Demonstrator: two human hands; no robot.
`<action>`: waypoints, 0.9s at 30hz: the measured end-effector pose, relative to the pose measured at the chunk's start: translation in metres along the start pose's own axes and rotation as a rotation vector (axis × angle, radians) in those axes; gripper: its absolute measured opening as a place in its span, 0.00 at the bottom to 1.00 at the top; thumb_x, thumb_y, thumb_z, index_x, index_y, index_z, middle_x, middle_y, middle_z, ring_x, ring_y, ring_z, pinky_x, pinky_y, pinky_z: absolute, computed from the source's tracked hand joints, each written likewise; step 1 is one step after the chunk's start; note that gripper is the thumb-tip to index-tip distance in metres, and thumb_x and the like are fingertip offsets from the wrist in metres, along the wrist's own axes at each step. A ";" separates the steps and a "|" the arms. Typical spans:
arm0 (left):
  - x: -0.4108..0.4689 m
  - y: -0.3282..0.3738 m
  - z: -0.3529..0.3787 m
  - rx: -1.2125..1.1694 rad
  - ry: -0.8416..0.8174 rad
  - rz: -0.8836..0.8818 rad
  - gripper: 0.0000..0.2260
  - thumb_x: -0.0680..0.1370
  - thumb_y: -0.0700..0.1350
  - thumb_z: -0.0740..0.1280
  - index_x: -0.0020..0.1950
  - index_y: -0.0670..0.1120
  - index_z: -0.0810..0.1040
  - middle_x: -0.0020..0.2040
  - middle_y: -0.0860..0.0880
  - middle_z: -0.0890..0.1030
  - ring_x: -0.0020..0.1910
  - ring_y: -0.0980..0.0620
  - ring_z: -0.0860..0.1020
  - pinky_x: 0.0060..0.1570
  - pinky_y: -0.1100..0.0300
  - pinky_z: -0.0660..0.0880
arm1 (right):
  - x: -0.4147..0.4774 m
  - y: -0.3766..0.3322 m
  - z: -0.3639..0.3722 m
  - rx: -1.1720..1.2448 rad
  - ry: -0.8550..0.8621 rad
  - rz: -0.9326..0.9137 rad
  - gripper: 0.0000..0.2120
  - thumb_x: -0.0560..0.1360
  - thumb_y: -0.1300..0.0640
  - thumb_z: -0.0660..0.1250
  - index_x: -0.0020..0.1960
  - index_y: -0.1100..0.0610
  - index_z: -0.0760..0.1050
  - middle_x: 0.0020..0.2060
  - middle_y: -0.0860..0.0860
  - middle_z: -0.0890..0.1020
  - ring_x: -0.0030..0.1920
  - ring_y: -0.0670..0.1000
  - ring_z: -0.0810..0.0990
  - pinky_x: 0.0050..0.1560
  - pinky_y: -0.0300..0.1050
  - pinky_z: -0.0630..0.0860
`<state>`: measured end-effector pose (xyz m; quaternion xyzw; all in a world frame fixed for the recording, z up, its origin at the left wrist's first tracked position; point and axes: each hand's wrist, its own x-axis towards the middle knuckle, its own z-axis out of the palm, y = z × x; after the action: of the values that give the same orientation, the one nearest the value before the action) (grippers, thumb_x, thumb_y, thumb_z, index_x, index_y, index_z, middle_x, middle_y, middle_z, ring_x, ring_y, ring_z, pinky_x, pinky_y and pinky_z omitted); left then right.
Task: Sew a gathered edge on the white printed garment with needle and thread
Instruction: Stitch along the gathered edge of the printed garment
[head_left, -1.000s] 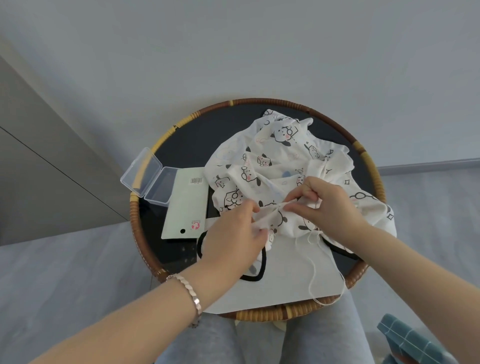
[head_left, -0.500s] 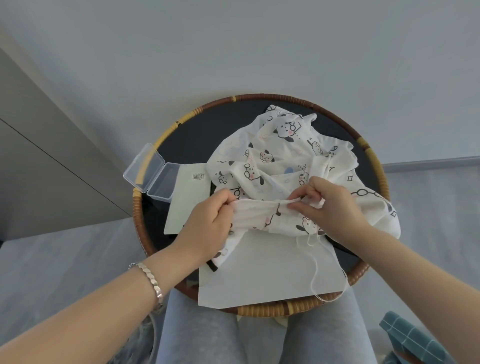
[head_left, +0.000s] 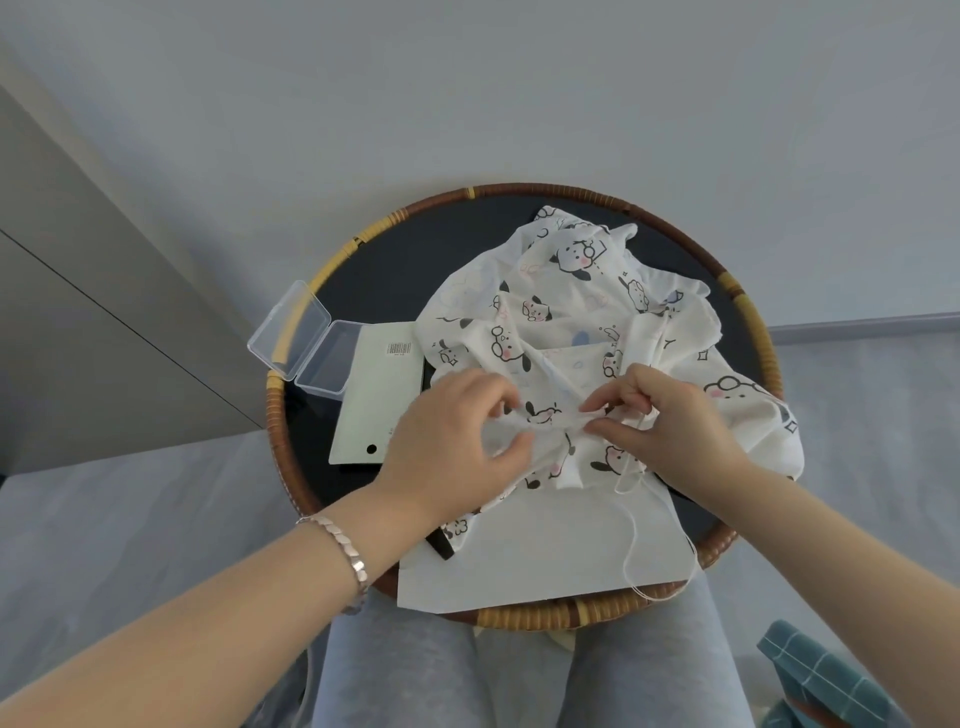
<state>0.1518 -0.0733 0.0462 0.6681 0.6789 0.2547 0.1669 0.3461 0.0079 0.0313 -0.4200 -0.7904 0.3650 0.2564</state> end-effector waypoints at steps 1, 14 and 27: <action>0.005 0.004 0.003 -0.006 0.008 0.057 0.13 0.71 0.56 0.65 0.47 0.48 0.77 0.43 0.56 0.75 0.43 0.58 0.72 0.42 0.70 0.65 | 0.000 0.000 0.000 0.000 0.009 0.007 0.24 0.67 0.64 0.74 0.32 0.53 0.56 0.39 0.43 0.82 0.40 0.38 0.79 0.39 0.31 0.72; 0.006 0.032 0.038 -0.130 0.046 -0.176 0.07 0.73 0.48 0.69 0.45 0.46 0.75 0.41 0.54 0.77 0.43 0.55 0.75 0.41 0.61 0.70 | -0.001 0.000 0.000 0.105 0.021 0.079 0.24 0.67 0.62 0.74 0.33 0.54 0.57 0.35 0.33 0.81 0.40 0.42 0.78 0.41 0.33 0.73; 0.001 0.033 0.045 -0.278 -0.043 -0.173 0.06 0.73 0.46 0.71 0.45 0.46 0.79 0.39 0.58 0.69 0.33 0.61 0.70 0.38 0.75 0.66 | -0.008 0.005 0.002 0.108 0.030 0.048 0.21 0.70 0.66 0.70 0.34 0.54 0.57 0.38 0.33 0.82 0.40 0.41 0.81 0.40 0.32 0.75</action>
<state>0.2043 -0.0679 0.0280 0.5826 0.6885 0.3168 0.2936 0.3515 0.0028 0.0253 -0.4296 -0.7553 0.4069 0.2817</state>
